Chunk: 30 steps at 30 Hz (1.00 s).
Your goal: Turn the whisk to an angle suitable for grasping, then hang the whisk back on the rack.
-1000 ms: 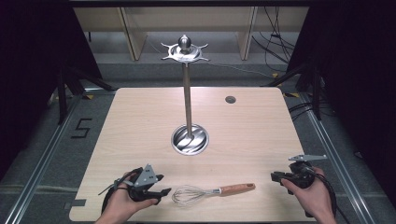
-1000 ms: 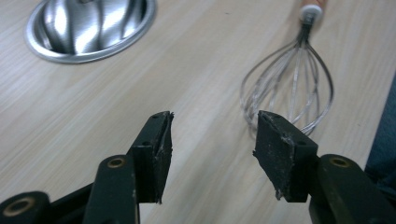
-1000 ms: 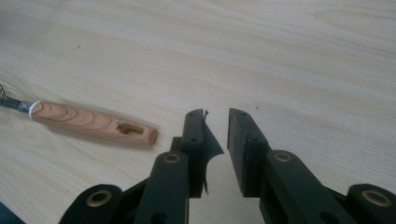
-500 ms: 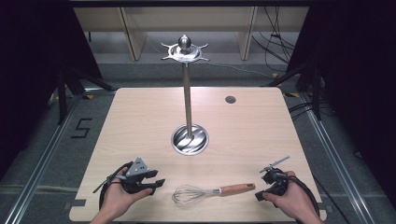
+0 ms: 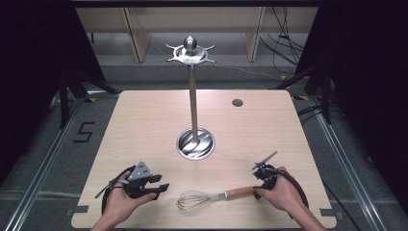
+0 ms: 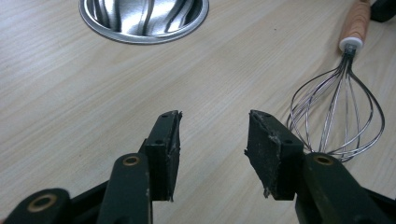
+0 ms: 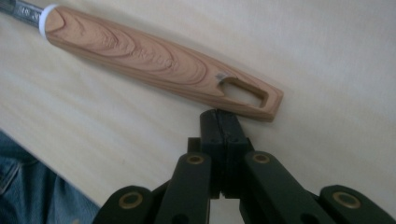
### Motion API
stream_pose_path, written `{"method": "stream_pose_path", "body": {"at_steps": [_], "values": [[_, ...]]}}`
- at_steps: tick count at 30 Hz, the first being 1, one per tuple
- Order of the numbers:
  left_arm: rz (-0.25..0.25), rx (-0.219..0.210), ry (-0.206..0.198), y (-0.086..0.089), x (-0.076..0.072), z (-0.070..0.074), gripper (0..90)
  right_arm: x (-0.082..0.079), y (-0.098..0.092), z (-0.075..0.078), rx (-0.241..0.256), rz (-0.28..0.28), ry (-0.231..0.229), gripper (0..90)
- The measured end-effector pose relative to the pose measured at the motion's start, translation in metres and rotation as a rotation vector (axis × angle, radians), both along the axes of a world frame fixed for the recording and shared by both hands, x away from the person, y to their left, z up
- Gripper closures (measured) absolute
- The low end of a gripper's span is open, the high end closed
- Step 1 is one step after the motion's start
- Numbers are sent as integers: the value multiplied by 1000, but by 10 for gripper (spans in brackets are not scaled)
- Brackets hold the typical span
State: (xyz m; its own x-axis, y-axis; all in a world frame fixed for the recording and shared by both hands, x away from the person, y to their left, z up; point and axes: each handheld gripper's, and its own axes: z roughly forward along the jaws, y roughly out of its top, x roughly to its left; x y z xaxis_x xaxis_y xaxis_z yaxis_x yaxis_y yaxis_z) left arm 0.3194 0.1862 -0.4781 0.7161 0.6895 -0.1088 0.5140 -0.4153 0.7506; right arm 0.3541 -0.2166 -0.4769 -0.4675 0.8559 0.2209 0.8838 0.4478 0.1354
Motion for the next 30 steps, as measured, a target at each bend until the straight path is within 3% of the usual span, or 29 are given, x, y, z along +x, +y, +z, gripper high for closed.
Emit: {"method": "stream_pose_path", "body": {"at_steps": [5,6,9,10,15,16,18,19,21,22,23,24,25,26,27,28,30], "values": [[14,-2,5,0,1,-1,530,15,12,0,-5,4,-20,900],[20,-9,5,0,2,-1,528,26,16,0,-19,49,-65,900],[21,-13,6,0,2,-1,526,34,21,0,-34,49,-90,900],[24,-34,12,-1,2,-1,526,36,23,0,-26,42,-86,900],[28,-52,25,-3,4,0,512,46,26,-2,-9,28,-149,900],[33,-59,23,-5,5,0,505,43,24,1,8,4,-146,900],[47,-78,23,-9,7,2,496,43,21,2,13,15,-155,888],[32,-62,33,-10,9,4,481,38,18,6,40,-5,-173,865],[19,-52,47,-16,12,6,431,31,7,11,47,1,-224,822],[9,-20,44,-24,13,8,387,21,-6,15,65,-13,-258,772],[9,-20,44,-24,13,8,377,21,-6,15,65,-13,-258,772],[-25,0,41,-35,14,11,367,11,-19,18,74,-41,-283,746],[-25,0,41,-35,14,11,363,11,-19,18,74,-41,-283,746],[-65,18,47,-45,16,15,363,7,-24,20,67,-61,-292,731],[-82,40,47,-51,17,17,356,0,-37,22,91,-59,-324,712],[-112,47,56,-57,18,20,355,-3,-44,23,82,-49,-341,706],[-139,64,47,-68,21,26,363,-10,-51,25,99,-94,-346,699]]}}
